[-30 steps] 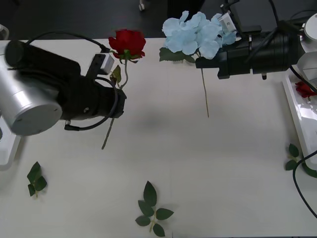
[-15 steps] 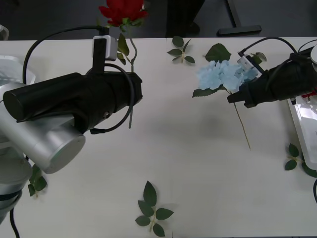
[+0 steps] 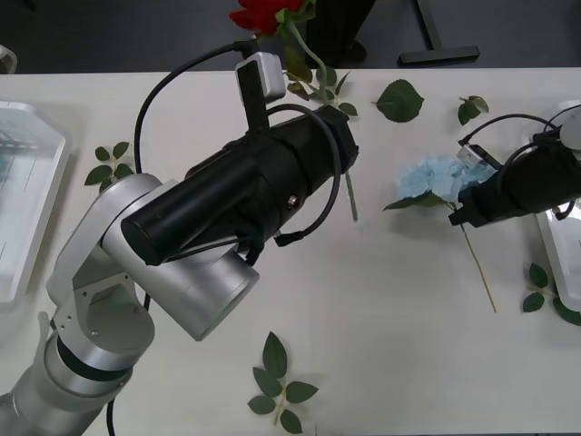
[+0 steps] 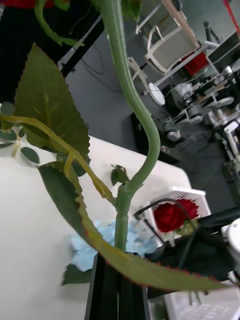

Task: Place the red flowers into the right box and the blue flowers into the left box. If a person shows an open palm, hand one flower to the person first, then continue sorting.

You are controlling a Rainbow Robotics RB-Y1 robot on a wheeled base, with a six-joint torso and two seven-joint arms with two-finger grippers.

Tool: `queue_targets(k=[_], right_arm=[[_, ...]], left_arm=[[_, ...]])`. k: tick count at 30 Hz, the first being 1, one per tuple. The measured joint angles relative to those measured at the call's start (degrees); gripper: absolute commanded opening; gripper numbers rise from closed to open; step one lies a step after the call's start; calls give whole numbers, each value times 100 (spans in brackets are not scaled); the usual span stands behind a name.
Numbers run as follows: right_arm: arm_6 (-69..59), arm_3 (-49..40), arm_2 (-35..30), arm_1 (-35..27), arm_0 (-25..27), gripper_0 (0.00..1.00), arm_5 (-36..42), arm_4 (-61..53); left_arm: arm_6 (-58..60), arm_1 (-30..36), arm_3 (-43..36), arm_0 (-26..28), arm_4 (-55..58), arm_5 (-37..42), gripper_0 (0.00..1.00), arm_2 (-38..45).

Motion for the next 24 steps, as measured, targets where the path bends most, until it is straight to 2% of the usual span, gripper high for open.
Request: queue_targets(k=[1,2,3,6,7,8,9,12,16,24], right_arm=[[0,0,85,0,0,27,-59,0],[0,0,154,0,0,35,-96,0],[0,0,201,0,0,47,-107,0],[0,0,231,-1,1,67,-108,0],[0,0,231,-2,1,67,-108,0],[1,0,231,-6,1,77,-107,-1],[3,0,231,-15,1,81,-107,-5],[138,1,231,-112,1,88,-68,-141],[883,1,219,-413,1,92,263,-559],[2226,2,153,-1140,2,92,1172,-2057]], left_arm=[[68,-78,7,-17,-82,0,0,-25],[83,-153,16,-39,-175,0,0,-54],[83,-222,29,-65,-284,-1,0,-86],[116,-370,118,-152,-612,-144,0,-187],[163,-401,180,-181,-740,-242,0,-222],[249,-429,279,-211,-926,-373,0,-264],[359,-449,373,-238,-1077,-473,0,-303],[816,-480,794,-302,-1709,-992,0,-431],[1429,-486,1121,-325,-1902,-1340,0,-519],[1449,-487,1136,-327,-1915,-1478,0,-530]])
